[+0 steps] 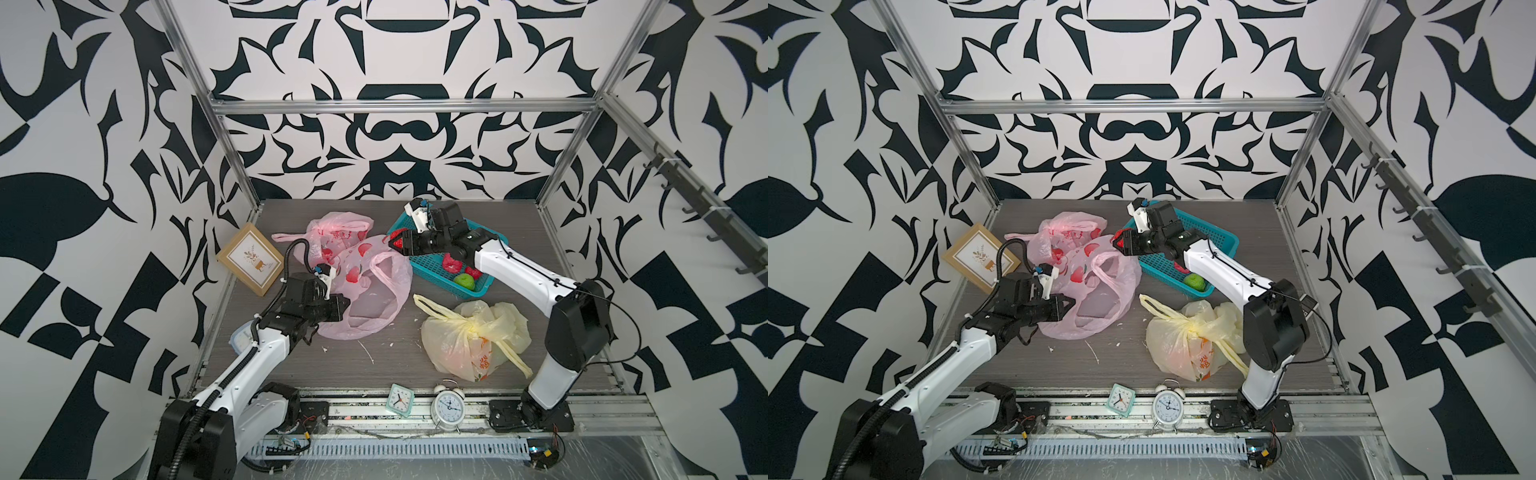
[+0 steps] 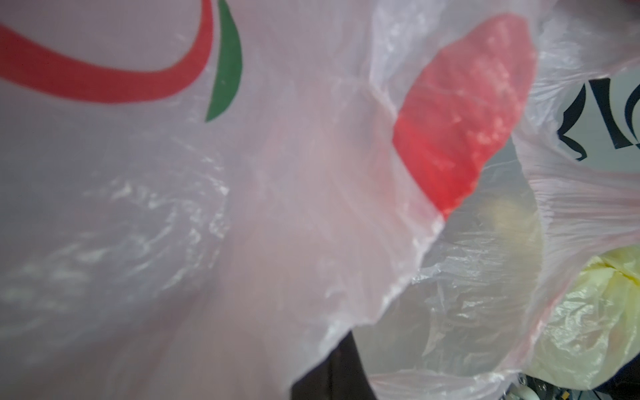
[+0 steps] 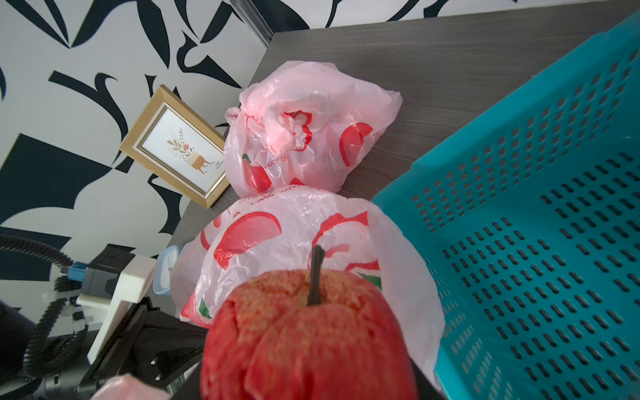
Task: Untie the knot of a plastic bag & take out the apple
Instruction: Adjust the plastic bag at the center of the board.
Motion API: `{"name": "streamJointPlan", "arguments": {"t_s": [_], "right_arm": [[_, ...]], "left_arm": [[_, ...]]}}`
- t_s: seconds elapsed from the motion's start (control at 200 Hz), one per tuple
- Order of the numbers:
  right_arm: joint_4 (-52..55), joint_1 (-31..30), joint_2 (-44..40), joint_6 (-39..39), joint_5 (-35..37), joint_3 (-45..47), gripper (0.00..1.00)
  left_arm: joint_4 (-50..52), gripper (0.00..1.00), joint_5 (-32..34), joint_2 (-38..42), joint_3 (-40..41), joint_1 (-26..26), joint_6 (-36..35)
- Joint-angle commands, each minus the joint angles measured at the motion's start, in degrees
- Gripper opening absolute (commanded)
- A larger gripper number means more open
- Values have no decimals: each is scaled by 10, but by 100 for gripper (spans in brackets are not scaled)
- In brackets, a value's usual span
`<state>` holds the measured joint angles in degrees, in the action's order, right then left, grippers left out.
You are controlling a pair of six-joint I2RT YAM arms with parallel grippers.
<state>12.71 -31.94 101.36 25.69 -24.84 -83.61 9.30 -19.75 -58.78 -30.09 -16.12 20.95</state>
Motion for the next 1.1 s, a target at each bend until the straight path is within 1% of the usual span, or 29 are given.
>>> {"name": "streamJointPlan", "arguments": {"t_s": [0.0, 0.1, 0.2, 0.255, 0.395, 0.56, 0.575, 0.61, 0.645, 0.715, 0.8, 0.875, 0.97, 1.095], "right_arm": [[-33, 1, 15, 37, -40, -7, 49], [-28, 8, 18, 40, -23, -8, 53], [-26, 21, 22, 46, -5, -4, 54], [-25, 29, 28, 54, -5, -4, 55], [-19, 35, 48, 56, -18, -11, 68], [-16, 35, 53, 47, -16, -14, 69], [-14, 35, 53, 46, -14, -15, 70], [-10, 35, 52, 41, -11, -16, 77], [-9, 35, 51, 36, -11, -15, 78], [-8, 35, 46, 28, -2, -11, 78], [-4, 35, 39, 20, 11, -9, 72], [4, 35, 31, 10, 39, -8, 68], [16, 35, 23, -8, 79, -11, 67], [34, 35, 23, -35, 128, -24, 62]], "left_arm": [[15, 0, -8, -3, -17, 2, -5], [19, 0, -6, -5, -15, 2, -6], [17, 0, -7, -6, -11, 2, -6], [16, 0, -7, -7, -10, 2, -5], [17, 0, -9, -9, -9, 2, -6], [16, 0, -9, -10, -6, 2, -5], [16, 0, -9, -10, -7, 2, -5], [15, 0, -9, -10, -6, 2, -6], [15, 0, -8, -11, -6, 2, -6], [14, 0, -8, -12, -5, 2, -5], [12, 0, -8, -14, -4, 2, -4], [12, 0, -9, -15, -6, 2, -4], [12, 0, -7, -13, -5, 2, -5], [19, 0, -2, -9, -7, 2, -7]]}}
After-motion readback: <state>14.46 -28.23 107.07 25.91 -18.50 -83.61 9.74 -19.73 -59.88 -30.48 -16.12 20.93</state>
